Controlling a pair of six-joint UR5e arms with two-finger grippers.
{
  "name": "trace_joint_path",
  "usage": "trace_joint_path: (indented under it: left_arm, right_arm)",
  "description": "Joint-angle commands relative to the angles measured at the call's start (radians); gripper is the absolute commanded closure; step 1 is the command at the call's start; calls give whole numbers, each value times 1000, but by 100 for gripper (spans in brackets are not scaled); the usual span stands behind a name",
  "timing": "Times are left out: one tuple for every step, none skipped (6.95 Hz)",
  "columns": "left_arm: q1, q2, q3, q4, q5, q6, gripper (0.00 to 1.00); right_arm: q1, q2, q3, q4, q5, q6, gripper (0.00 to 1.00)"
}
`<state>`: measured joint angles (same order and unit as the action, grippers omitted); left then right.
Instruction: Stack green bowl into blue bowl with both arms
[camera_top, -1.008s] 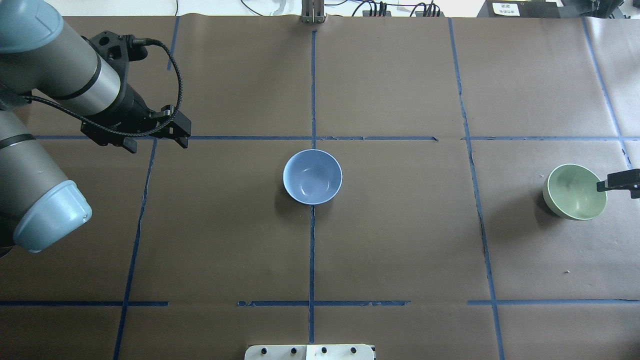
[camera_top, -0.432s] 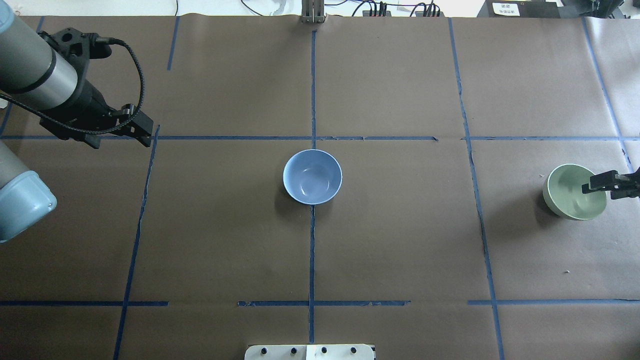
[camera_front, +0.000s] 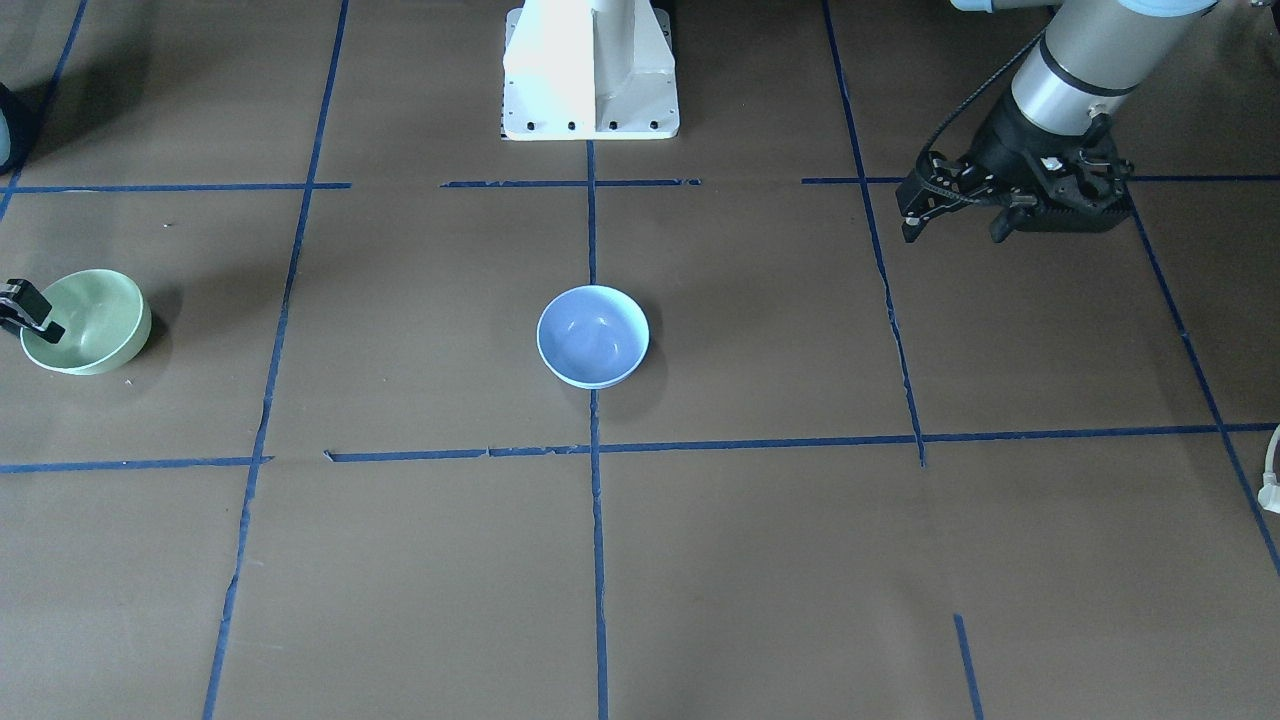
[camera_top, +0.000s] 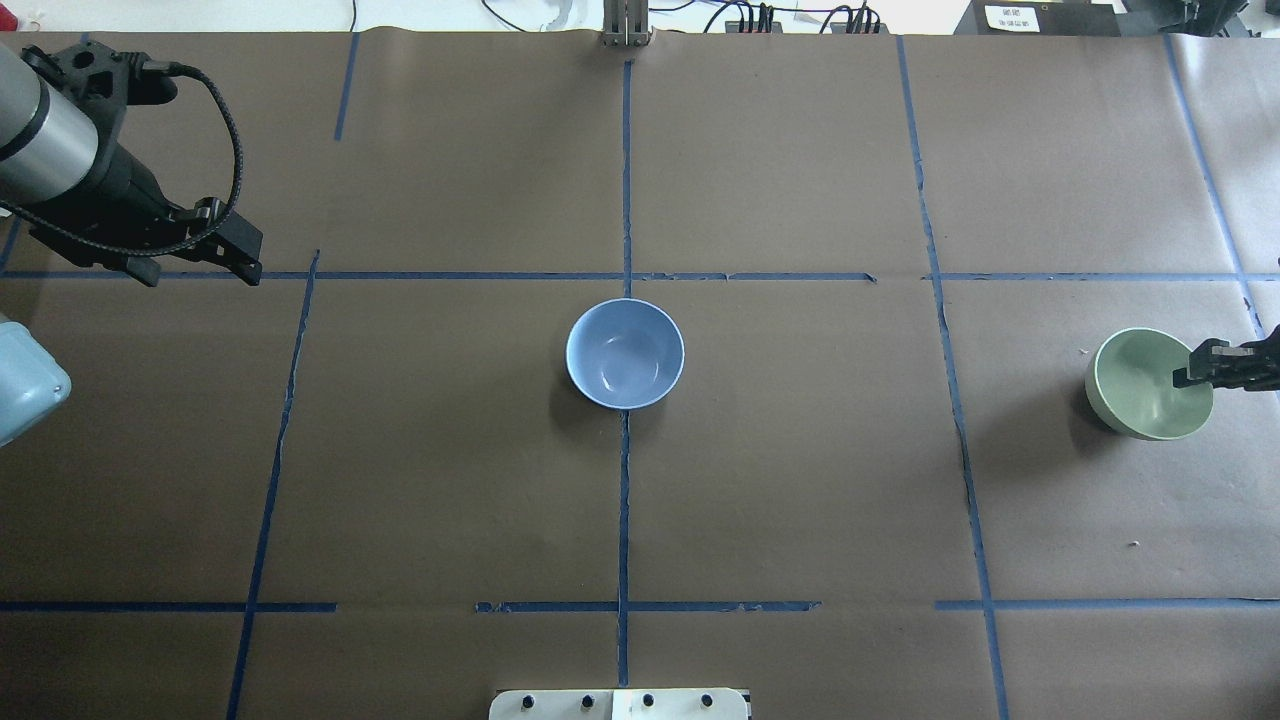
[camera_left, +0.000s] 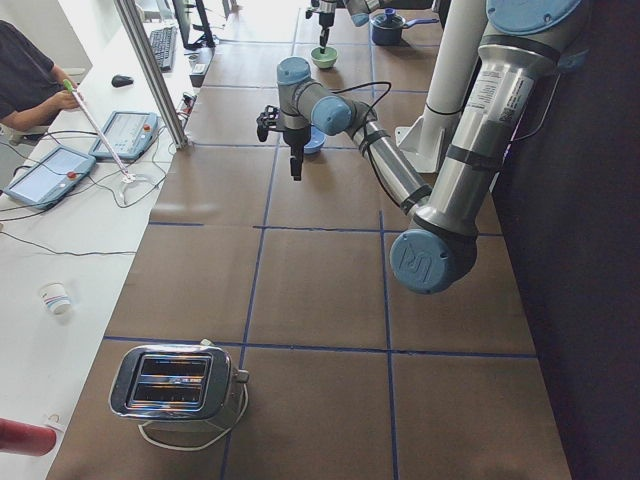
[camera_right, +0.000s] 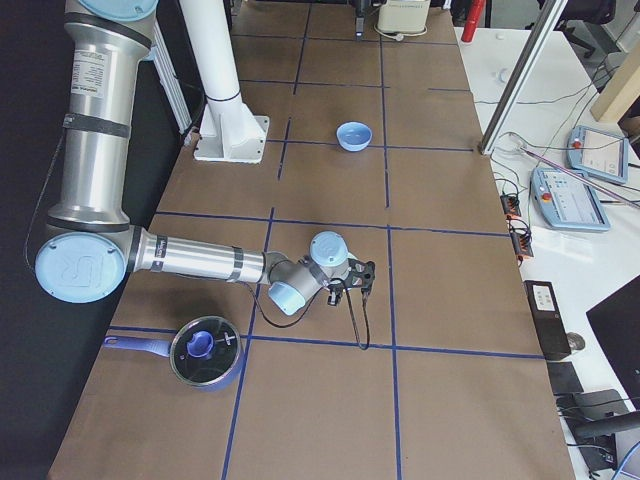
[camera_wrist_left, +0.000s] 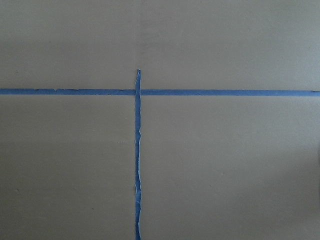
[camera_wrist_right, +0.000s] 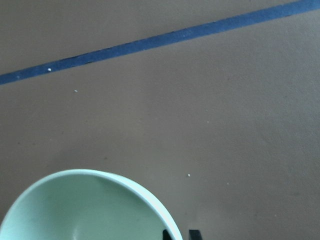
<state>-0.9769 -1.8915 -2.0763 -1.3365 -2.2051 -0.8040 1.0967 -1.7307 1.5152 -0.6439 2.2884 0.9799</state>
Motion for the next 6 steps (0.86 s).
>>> trace_joint_path:
  left_arm:
    - [-14,20,13,-3,7,57,0]
    - [-28,97,13,-6,7,257,0]
    - [-93,164,22,-4,-1,439,0]
    - [-135,219,22,-6,7,550,0]
    - [-193,268,33,-15,4,555,0]
    - [-213,265,45,-18,2,551,0]
  right_arm:
    - [2,-23,107,36,17,79,100]
    - [2,-18,187,30,28,118,100]
    - [-4,-7,251,21,29,194,100]
    - [-17,44,266,20,28,238,100]
    - [-55,139,266,-49,20,249,100]
    - [-73,289,273,-201,16,250,100]
